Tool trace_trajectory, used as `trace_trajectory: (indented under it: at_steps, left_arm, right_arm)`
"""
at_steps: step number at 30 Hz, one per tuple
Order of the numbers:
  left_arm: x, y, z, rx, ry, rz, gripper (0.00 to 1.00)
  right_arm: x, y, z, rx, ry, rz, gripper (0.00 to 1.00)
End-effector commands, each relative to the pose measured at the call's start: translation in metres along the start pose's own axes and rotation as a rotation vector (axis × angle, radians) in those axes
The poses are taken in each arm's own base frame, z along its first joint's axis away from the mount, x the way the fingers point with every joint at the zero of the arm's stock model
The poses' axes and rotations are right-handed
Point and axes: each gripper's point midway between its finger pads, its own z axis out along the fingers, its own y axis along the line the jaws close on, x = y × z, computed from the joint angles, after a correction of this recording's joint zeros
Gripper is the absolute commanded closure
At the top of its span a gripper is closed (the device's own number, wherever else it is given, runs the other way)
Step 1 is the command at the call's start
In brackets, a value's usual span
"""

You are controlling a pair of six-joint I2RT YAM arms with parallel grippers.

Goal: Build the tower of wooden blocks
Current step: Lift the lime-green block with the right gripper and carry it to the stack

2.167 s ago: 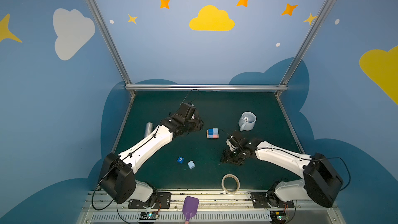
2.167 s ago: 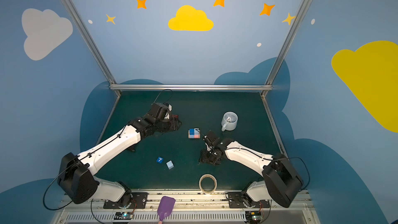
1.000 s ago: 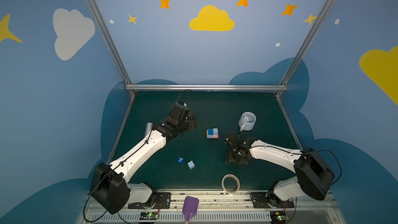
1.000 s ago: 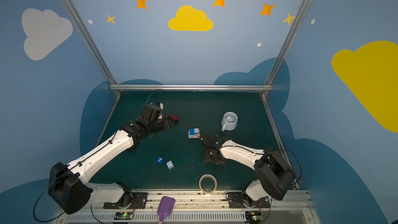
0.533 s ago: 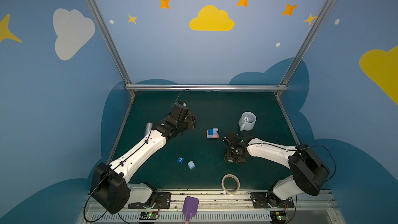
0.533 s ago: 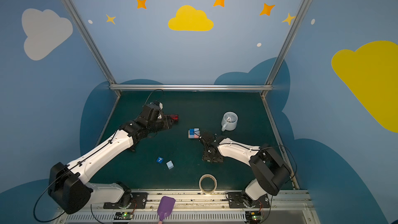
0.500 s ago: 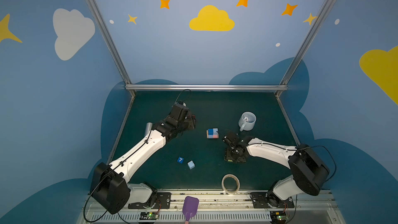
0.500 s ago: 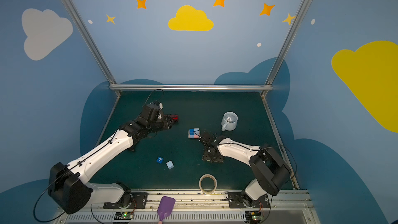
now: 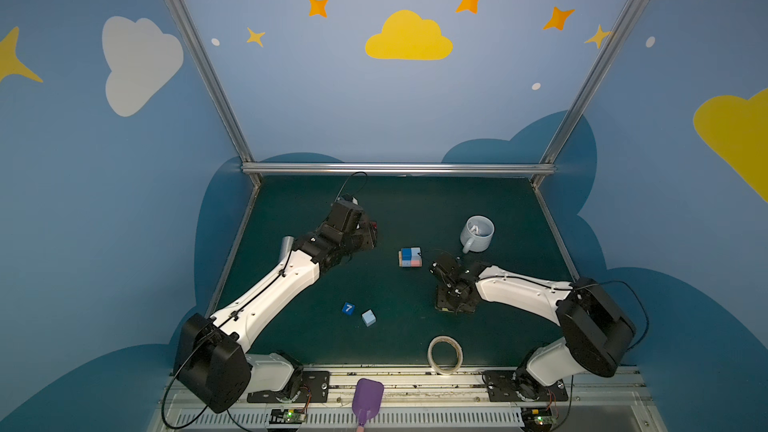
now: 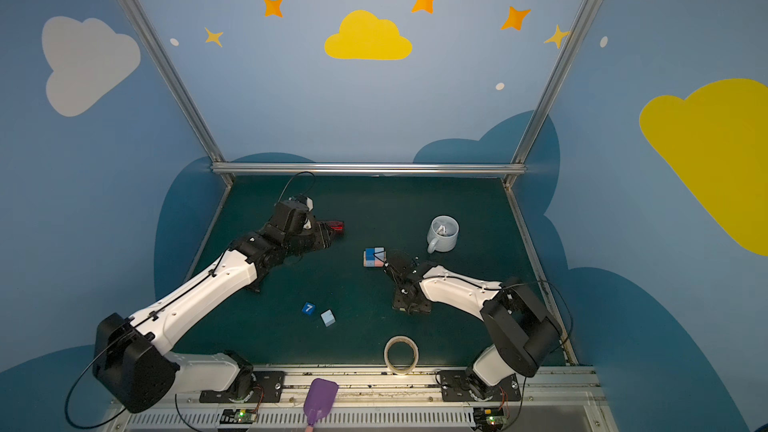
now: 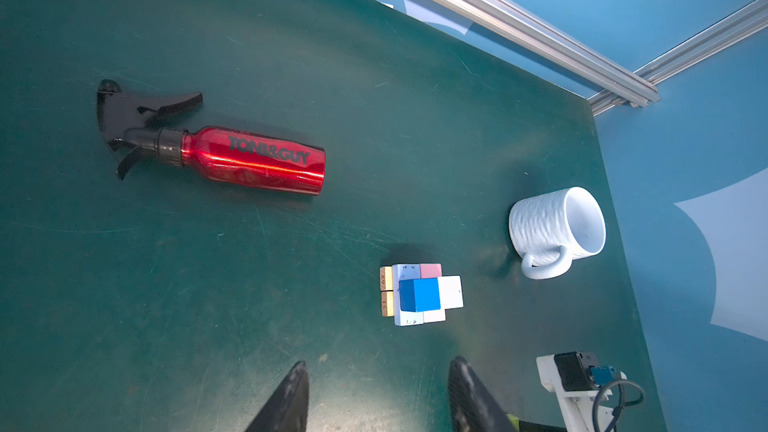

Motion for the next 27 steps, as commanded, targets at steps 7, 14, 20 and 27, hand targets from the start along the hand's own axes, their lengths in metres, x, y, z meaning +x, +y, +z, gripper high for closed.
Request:
trace_trajectory:
  at_steps: [7,14,20,27]
  left_arm:
    - [0.0042,0.0074,0.0027,-0.026,0.017,0.009,0.46]
    - [0.0045,0.0077,0.0028,-0.025,0.019,0.009,0.46]
    - [0.0051,0.0083,0.0028,-0.027,0.021,0.010,0.46]
    - [0.0052,0.0087,0.0030,-0.027,0.023,0.010,0.46]
  right_arm:
    - [-0.0060,0.0021,-0.0032,0.027,-0.008,-0.005,0.32]
    - [-0.0044,0.0018,-0.0024,0.041,0.001,-0.011,0.34]
    - [-0.0021,0.0018,-0.0002,0.055,0.016,-0.016,0.33]
    - [-0.0024,0.0032,-0.0007,0.062,0.015,-0.024,0.41]
